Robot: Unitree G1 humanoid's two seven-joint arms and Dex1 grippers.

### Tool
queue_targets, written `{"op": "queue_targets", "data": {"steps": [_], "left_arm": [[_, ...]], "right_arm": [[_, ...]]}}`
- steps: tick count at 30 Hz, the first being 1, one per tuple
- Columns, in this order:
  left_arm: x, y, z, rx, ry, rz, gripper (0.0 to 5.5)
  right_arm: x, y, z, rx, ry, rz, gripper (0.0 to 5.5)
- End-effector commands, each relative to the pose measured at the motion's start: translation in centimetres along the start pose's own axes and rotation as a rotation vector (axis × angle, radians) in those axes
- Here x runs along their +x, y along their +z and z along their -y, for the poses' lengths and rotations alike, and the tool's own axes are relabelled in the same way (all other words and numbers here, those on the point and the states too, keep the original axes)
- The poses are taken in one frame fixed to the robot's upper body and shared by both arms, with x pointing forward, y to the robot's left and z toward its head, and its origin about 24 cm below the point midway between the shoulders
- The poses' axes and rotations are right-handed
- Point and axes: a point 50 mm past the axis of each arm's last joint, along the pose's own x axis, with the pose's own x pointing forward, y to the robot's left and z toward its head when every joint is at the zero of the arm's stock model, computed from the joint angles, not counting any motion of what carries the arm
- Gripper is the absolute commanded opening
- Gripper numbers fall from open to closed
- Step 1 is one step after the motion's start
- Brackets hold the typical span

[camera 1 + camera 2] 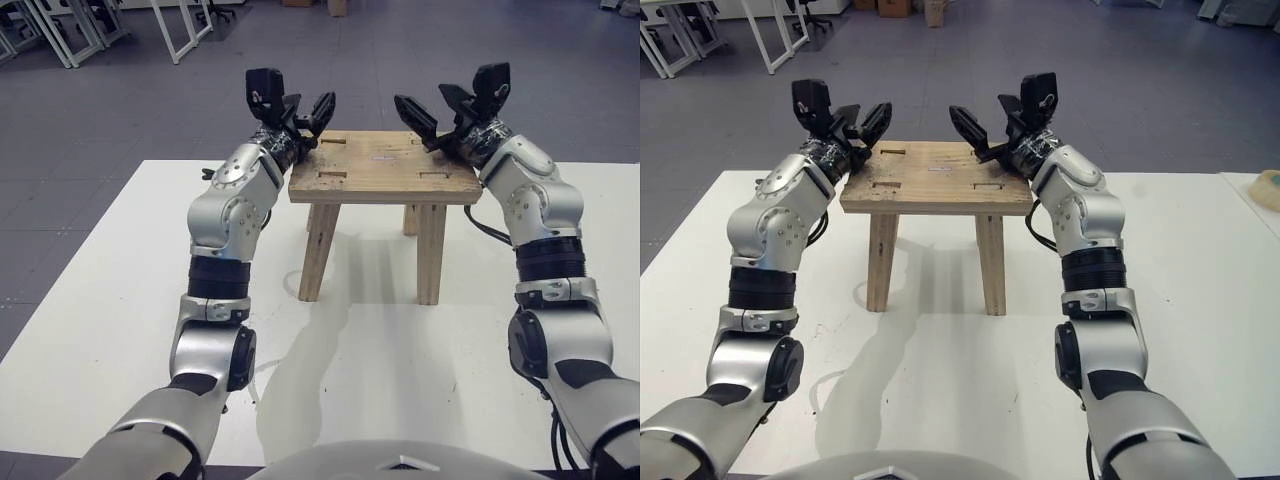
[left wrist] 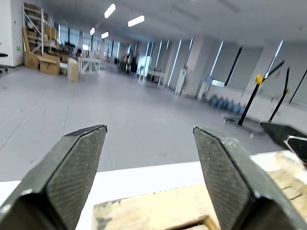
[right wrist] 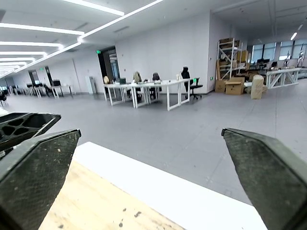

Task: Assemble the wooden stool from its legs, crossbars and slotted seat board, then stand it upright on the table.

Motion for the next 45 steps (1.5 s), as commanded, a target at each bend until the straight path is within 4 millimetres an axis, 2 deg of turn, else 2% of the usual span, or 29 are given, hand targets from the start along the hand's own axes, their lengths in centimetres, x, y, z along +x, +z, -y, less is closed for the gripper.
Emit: {"op": "queue_targets", "data": {"steps": [1, 2, 4, 6, 7, 11, 13, 15, 17, 20, 25, 28, 37, 45], "left_arm": [[-2.0, 3.1, 0.5, 0.017, 0.016, 0.222, 3.35], [-2.8, 4.9, 0.6, 0.057, 0.031, 0.323, 3.35], [-4.2, 6.6, 0.5, 0.103, 0.062, 0.429, 3.35], [-5.6, 7.1, 0.1, 0.179, 0.106, 0.469, 3.35], [-6.3, 6.6, -0.2, 0.218, 0.135, 0.464, 3.35], [-10.2, 1.3, -2.5, 0.333, 0.291, 0.291, 3.35], [-12.4, -1.1, -3.6, 0.388, 0.373, 0.212, 3.39], [-14.3, -3.0, -4.2, 0.415, 0.427, 0.145, 2.94], [-15.2, -4.5, -4.1, 0.451, 0.412, 0.096, 2.63], [-16.0, -6.2, -3.5, 0.463, 0.390, 0.048, 2.59], [-16.2, -7.9, -2.5, 0.459, 0.337, 0.005, 2.59], [-16.4, -8.7, -2.0, 0.446, 0.321, -0.010, 2.59], [-16.3, -9.2, -1.8, 0.440, 0.327, -0.005, 2.59], [-17.0, -9.4, -1.4, 0.420, 0.315, 0.011, 2.59]], "right_arm": [[-0.8, 1.6, -2.0, -0.025, -0.005, 0.146, 5.50], [-1.0, 2.9, -2.5, -0.053, -0.032, 0.214, 5.50], [-1.6, 4.3, -2.8, -0.078, -0.094, 0.291, 5.50], [-2.3, 4.9, -2.8, -0.091, -0.146, 0.326, 5.50], [-2.8, 5.0, -2.8, -0.113, -0.174, 0.331, 5.50], [-6.8, 3.6, -2.0, -0.183, -0.344, 0.282, 5.50], [-9.2, 2.1, -1.4, -0.203, -0.437, 0.224, 5.09], [-11.3, 0.3, -1.1, -0.154, -0.506, 0.159, 4.56], [-12.8, -0.9, -1.1, -0.149, -0.530, 0.096, 4.19], [-14.4, -3.2, -1.0, -0.156, -0.547, -0.007, 3.80], [-17.9, -8.8, -2.1, -0.178, -0.576, -0.207, 3.80], [-18.9, -10.3, -2.9, -0.209, -0.574, -0.244, 3.80], [-17.7, -10.3, -3.0, -0.223, -0.545, -0.217, 3.80], [-17.9, -10.6, -3.6, -0.235, -0.527, -0.220, 3.80]]}}
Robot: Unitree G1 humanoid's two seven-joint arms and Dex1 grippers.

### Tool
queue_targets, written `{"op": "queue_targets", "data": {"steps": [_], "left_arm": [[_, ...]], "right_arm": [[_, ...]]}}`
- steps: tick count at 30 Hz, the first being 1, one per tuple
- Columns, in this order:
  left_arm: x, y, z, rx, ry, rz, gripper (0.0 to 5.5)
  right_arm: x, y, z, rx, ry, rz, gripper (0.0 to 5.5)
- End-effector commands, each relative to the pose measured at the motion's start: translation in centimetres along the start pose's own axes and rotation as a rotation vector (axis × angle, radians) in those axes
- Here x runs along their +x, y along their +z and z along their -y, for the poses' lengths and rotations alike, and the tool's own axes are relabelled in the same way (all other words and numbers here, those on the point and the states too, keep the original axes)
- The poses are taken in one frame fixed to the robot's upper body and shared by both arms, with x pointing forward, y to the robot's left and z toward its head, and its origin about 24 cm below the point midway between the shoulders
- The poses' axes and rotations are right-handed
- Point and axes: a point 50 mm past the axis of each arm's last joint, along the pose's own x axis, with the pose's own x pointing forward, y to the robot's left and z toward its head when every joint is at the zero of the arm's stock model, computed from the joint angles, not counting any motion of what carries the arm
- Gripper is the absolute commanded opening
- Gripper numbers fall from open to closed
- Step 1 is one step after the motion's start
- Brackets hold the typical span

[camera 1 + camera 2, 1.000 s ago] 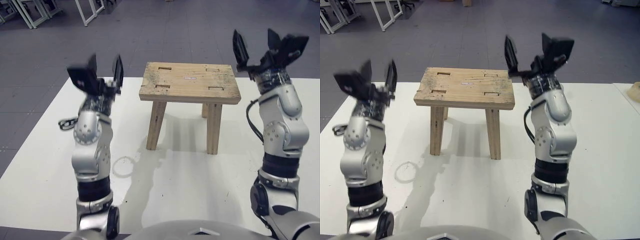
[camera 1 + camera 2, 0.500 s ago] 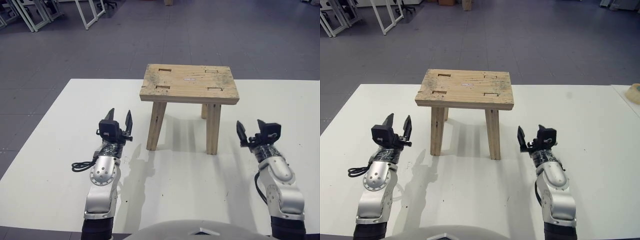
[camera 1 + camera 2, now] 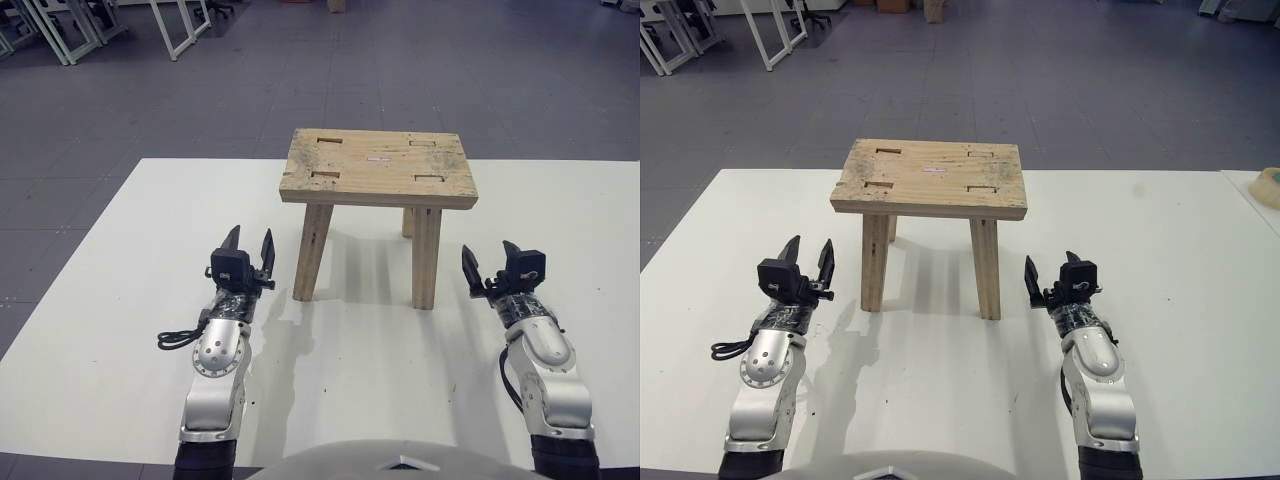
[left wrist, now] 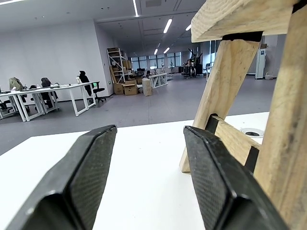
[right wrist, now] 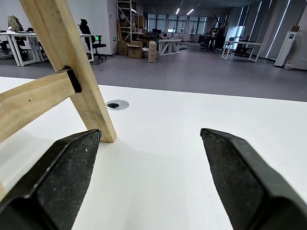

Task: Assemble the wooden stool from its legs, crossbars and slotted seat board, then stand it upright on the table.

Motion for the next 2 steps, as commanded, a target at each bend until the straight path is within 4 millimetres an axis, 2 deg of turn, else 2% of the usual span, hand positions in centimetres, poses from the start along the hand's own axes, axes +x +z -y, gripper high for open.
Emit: {"op": "queue_targets", "data": {"steps": [1, 2], "left_arm": [[-0.67, -0.24, 0.30, -0.007, -0.019, -0.007, 2.59], [-0.72, -0.13, 0.50, -0.007, -0.027, -0.003, 2.59]], "right_arm": [[-0.18, 0.07, -0.77, -0.008, 0.033, 0.014, 3.80], [-0.22, 0.09, -0.97, -0.008, 0.041, 0.014, 3.80]]}}
